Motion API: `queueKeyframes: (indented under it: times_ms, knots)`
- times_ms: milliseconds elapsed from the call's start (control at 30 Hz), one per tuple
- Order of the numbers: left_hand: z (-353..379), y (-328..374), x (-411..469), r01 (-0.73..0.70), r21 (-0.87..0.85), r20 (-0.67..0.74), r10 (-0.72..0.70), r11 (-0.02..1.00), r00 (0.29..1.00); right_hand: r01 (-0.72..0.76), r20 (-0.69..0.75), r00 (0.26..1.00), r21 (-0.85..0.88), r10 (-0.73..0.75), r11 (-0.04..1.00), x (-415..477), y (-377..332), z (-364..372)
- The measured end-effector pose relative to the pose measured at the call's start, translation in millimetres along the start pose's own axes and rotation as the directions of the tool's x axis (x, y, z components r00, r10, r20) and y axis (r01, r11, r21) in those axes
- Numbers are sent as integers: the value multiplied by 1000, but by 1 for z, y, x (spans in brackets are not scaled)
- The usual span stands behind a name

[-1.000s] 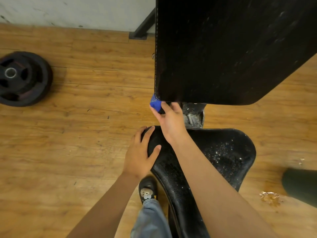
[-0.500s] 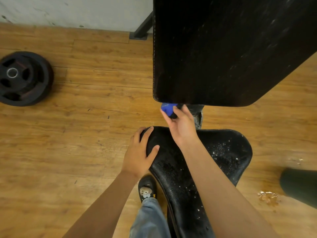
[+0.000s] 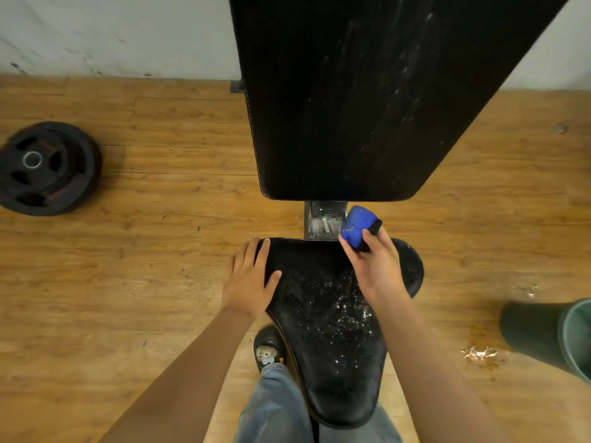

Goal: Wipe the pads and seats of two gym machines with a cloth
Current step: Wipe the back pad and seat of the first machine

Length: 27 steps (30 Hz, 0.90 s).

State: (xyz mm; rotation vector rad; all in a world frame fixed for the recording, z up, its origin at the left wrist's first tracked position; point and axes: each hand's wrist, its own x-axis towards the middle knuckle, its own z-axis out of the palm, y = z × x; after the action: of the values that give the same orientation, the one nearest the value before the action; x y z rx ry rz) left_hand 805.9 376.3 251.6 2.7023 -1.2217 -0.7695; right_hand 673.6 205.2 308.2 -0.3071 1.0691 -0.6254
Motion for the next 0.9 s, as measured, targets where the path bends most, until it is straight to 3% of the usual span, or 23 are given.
queueKeyframes:
  times_ms: [133, 367, 633, 900]
  knots:
    - [-28, 28, -28, -28, 10, 32, 28, 1000, 999, 13, -71, 997, -113, -22, 993, -33, -19, -3]
    - [-105, 68, -84, -106, -103, -151, 89, 989, 984, 77, -97, 989, -319, -114, 945, -96, -52, 21]
    - [-190, 112, -108, -182, -140, -390, 114, 973, 914, 289, 136, 956, -561, -259, 775, -146, -114, 70]
    - [-281, 145, -71, -285, -33, -548, 221, 958, 807, 555, 337, 832, -531, -441, 641, -177, -184, 119]
